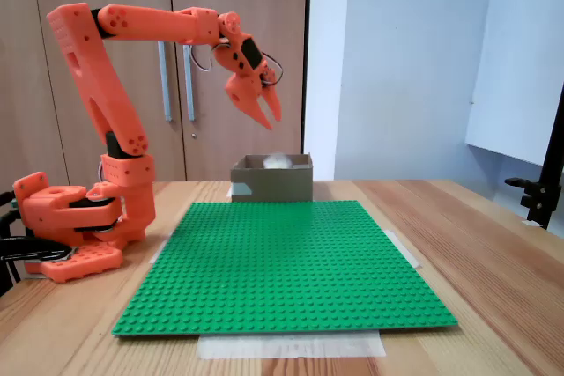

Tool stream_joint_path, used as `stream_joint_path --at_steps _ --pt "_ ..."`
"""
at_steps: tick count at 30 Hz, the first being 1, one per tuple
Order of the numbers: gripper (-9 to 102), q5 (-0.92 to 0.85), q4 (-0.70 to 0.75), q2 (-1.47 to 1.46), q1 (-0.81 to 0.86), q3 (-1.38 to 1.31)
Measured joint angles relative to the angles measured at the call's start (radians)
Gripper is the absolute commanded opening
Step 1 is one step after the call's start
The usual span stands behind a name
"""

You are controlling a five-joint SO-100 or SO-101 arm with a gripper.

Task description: Pick the ball and put it in the box.

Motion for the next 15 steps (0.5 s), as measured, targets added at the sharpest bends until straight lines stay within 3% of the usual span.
stream_joint_path --at_steps 15 --pt "16 -0.012 0.005 0.0 0.0 0.0"
